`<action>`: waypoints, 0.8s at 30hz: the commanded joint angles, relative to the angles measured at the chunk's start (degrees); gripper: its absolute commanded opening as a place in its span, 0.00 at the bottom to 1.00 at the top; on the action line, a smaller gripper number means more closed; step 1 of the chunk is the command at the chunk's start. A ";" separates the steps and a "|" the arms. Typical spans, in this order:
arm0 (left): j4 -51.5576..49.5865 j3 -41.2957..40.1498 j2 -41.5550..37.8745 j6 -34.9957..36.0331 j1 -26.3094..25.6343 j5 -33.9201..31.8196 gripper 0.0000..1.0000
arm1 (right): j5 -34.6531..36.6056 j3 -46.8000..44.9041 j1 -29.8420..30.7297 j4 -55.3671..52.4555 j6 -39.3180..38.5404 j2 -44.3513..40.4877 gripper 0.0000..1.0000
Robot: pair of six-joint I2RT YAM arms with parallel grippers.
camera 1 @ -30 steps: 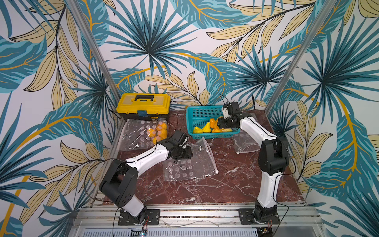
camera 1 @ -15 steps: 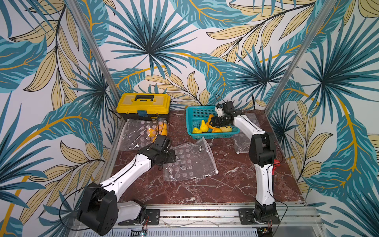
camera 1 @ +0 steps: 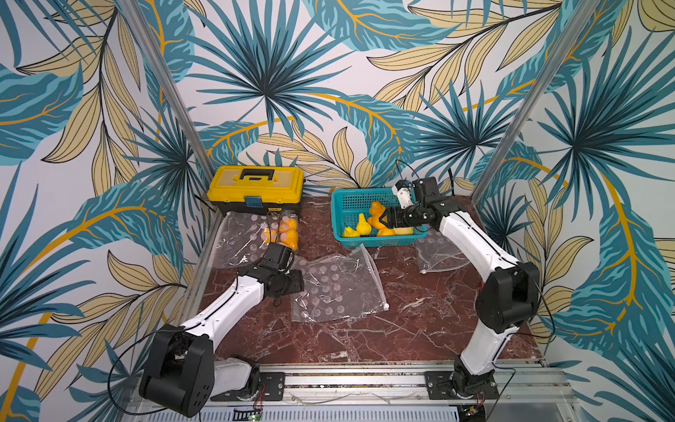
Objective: Open the zip-top bag and take out the pear
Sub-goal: Place the pear in the basket, then pick up the zipper food storage bag at the center of the board.
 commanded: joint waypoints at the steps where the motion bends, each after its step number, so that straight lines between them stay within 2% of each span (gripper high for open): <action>1: 4.16 -1.06 2.91 1.40 1.04 2.30 0.67 | -1.55 -10.40 3.06 0.16 3.15 -3.27 0.74; 6: 6.88 -2.08 6.05 1.89 1.36 5.63 0.55 | 1.01 -23.94 7.77 6.58 7.62 -6.39 0.71; 10: 8.84 -3.08 6.46 2.02 1.38 8.34 0.43 | 0.94 -28.34 9.85 12.30 9.25 -3.90 0.65; 12: 9.58 -3.28 6.80 2.27 1.33 9.97 0.32 | 0.16 -29.25 10.38 14.35 10.52 -2.75 0.57; 16: 9.78 -2.74 7.45 3.25 1.31 13.93 0.05 | 2.13 -30.39 10.94 14.47 13.00 -3.90 0.32; 17: 9.78 -2.74 7.26 3.52 1.36 15.12 0.01 | 3.13 -30.79 10.90 14.09 13.42 -4.97 0.25; 20: 9.68 -2.65 5.75 3.62 1.18 18.67 0.00 | 6.39 -31.93 10.94 11.30 14.39 -9.29 0.13; 24: 9.66 -1.64 3.08 2.02 -1.58 21.35 0.00 | 11.90 -33.05 10.87 5.49 15.11 -17.66 0.09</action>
